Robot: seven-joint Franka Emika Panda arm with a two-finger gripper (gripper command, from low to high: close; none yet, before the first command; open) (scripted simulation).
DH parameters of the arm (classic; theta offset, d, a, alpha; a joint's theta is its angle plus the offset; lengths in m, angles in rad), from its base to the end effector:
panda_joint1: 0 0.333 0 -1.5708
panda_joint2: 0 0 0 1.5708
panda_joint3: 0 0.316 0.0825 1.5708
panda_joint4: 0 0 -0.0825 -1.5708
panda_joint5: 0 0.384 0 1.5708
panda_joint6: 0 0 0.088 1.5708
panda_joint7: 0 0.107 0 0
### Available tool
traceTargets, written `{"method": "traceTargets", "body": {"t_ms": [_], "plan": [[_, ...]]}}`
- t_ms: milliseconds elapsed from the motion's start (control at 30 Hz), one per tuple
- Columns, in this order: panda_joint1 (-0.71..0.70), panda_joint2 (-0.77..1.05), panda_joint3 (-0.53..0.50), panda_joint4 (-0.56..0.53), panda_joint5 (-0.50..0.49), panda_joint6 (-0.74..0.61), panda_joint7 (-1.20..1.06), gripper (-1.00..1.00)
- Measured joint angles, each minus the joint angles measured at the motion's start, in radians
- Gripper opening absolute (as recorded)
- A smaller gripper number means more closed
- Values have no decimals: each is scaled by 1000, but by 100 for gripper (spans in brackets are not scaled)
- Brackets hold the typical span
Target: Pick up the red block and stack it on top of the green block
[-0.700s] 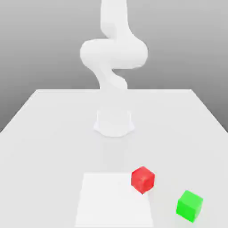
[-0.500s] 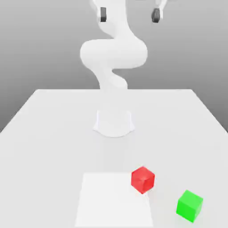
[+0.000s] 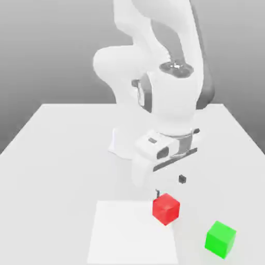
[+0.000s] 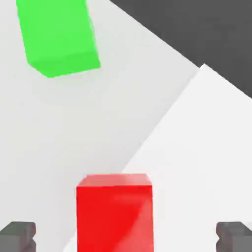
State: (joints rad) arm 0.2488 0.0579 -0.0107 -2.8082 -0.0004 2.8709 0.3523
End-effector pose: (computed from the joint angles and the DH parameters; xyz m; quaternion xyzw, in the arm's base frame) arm 0.3625 0.0879 0.1900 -0.9984 0.0569 -0.0024 0.0004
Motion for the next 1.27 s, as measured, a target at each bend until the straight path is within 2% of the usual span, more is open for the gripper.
{"method": "traceTargets", "body": {"t_ms": [133, 167, 400, 633, 733, 967, 1133, 1167, 1267], "plan": [[-2, 144, 4, 17, 6, 123, -6, 0], [-3, 166, 5, 20, 7, 141, -7, -100], [-4, 164, 6, 20, 4, 139, -4, -100], [-10, -54, 12, -5, -2, -55, -7, -100], [-37, -40, 55, 78, -9, -124, -89, -100], [44, 65, 133, 327, -30, -270, -326, -100], [64, 221, 126, 377, -74, -165, -339, -100], [67, 242, 121, 379, -80, -146, -335, 100], [67, 242, 121, 379, -80, -146, -335, 100]]}}
